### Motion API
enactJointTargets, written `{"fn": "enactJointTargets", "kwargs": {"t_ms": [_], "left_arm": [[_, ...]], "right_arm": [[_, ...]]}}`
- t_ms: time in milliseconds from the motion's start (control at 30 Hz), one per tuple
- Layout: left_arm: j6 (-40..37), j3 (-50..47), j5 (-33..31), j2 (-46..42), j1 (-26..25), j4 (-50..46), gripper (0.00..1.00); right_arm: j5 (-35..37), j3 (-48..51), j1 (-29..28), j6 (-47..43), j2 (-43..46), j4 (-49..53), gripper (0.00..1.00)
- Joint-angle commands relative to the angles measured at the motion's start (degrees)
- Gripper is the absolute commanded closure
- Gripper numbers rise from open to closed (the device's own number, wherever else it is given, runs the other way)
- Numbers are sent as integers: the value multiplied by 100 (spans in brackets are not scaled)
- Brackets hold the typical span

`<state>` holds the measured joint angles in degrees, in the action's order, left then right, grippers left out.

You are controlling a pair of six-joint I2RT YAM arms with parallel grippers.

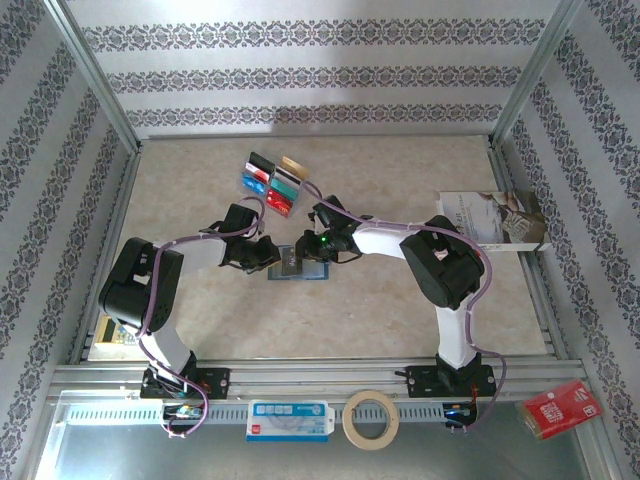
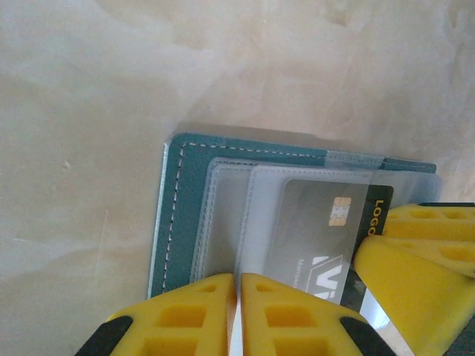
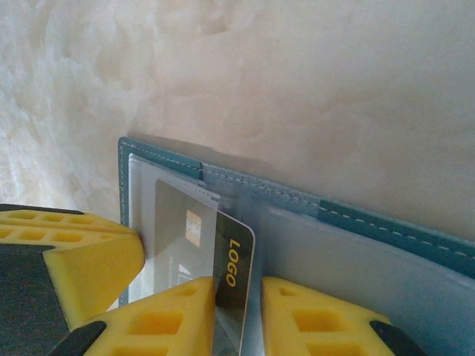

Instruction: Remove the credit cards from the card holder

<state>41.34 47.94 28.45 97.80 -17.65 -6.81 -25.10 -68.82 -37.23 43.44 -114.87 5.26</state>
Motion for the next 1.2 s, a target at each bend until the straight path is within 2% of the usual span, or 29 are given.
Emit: {"fn": "enactJointTargets", "kwargs": {"t_ms": [0,333,700,800,900,1000,1100,1167], "left_arm": [[-198,-61,-370,267,-52,-540,86],[-269,2,-481,189,-47,-695,85],[-372,287,-428,-182,-51,-1007,77],[-405,429,-422,-437,-46,-1155,71],[-390,497,-358,-765,-3,-1159,59],[-182,403,19,-1121,139,-785,49],[373,192,473,-1416,330,-196,38],[643,155,762,-1521,344,93,35]], "right_arm": [[-147,17,22,42,-183,108,77],[-110,235,146,80,182,-283,96],[53,1030,478,27,962,-782,100],[-23,1151,541,-76,1248,-904,100],[-77,1209,585,-155,1535,-1035,100],[-243,1254,625,-140,1710,-1291,100],[-530,1300,664,43,1787,-1710,100],[-789,1309,699,212,1806,-1989,100]]}}
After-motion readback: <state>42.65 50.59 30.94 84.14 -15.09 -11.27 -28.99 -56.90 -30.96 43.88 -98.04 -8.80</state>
